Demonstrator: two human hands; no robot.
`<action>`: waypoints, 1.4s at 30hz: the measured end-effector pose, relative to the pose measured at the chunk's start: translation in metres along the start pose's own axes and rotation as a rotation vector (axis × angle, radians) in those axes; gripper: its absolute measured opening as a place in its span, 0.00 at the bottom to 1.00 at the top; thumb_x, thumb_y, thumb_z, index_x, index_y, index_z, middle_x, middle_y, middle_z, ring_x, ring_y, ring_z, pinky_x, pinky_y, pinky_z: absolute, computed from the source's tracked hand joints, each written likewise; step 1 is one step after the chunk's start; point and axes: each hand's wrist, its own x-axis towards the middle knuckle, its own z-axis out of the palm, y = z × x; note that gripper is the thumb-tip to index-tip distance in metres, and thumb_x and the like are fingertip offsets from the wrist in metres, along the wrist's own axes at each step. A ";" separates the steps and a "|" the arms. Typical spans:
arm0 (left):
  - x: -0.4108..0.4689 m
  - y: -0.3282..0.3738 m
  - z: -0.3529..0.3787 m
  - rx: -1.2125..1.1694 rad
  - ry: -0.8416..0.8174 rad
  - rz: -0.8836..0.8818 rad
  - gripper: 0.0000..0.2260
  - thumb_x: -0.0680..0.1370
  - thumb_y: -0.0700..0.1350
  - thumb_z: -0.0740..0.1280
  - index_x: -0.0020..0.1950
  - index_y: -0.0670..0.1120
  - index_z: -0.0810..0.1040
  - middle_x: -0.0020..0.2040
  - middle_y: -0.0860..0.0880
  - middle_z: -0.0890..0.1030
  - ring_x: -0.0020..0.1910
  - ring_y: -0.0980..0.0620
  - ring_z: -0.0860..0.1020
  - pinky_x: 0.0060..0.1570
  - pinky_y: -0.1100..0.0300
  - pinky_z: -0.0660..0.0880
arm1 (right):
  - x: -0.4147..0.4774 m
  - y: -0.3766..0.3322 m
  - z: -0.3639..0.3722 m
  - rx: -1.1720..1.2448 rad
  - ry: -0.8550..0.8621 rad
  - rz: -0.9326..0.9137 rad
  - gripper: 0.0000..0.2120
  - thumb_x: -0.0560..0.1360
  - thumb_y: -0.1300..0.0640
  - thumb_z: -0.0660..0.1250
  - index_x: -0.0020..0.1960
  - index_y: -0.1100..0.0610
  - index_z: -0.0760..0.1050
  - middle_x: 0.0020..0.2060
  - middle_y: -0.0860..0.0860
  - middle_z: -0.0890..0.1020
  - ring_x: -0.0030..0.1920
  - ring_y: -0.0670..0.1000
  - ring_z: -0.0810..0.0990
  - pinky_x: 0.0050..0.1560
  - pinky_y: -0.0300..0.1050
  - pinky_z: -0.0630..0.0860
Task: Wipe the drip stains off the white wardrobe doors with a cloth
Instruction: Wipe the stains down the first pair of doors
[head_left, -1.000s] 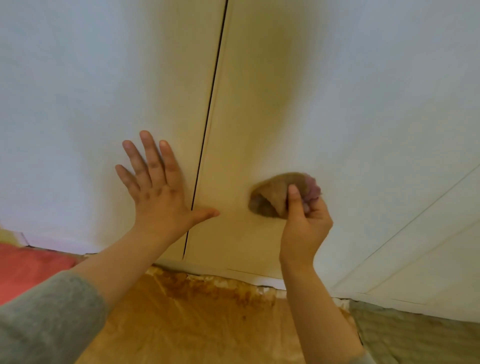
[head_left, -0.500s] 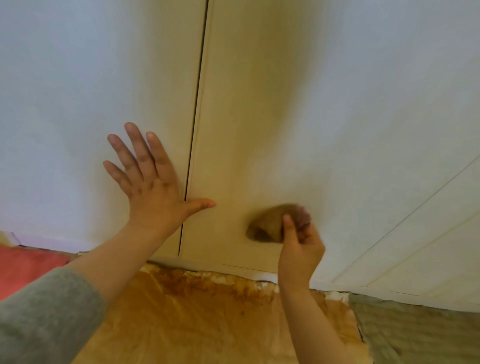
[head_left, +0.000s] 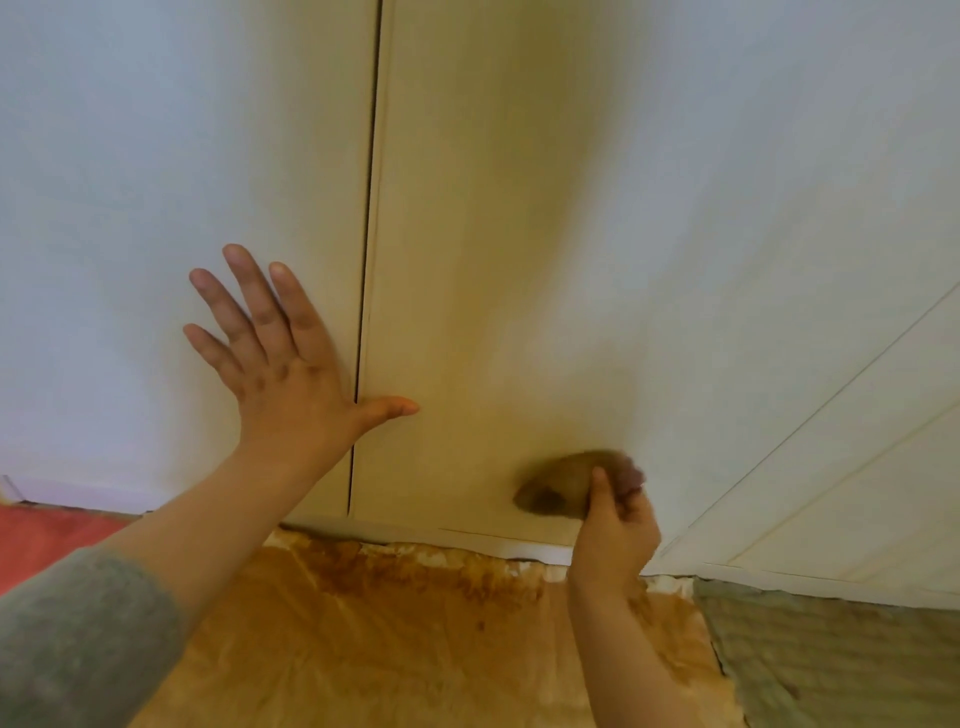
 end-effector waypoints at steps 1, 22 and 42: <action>0.000 0.000 0.000 0.000 -0.001 -0.001 0.69 0.57 0.79 0.64 0.76 0.31 0.41 0.75 0.24 0.42 0.72 0.20 0.41 0.67 0.27 0.38 | 0.007 -0.017 0.000 0.046 0.027 -0.075 0.09 0.78 0.60 0.67 0.40 0.51 0.77 0.35 0.47 0.80 0.40 0.44 0.79 0.40 0.36 0.77; 0.002 0.001 0.001 0.001 0.014 -0.004 0.68 0.59 0.84 0.54 0.75 0.30 0.42 0.74 0.22 0.45 0.72 0.18 0.44 0.66 0.30 0.36 | 0.061 -0.025 -0.026 0.119 0.271 -0.045 0.03 0.80 0.58 0.66 0.50 0.58 0.77 0.39 0.44 0.79 0.39 0.37 0.78 0.45 0.32 0.77; 0.001 0.002 0.002 -0.014 0.006 0.000 0.68 0.58 0.86 0.48 0.76 0.32 0.41 0.75 0.23 0.45 0.73 0.20 0.44 0.67 0.25 0.41 | 0.090 0.050 -0.071 -0.135 0.139 0.363 0.15 0.83 0.57 0.59 0.68 0.58 0.70 0.61 0.56 0.77 0.63 0.57 0.75 0.67 0.56 0.72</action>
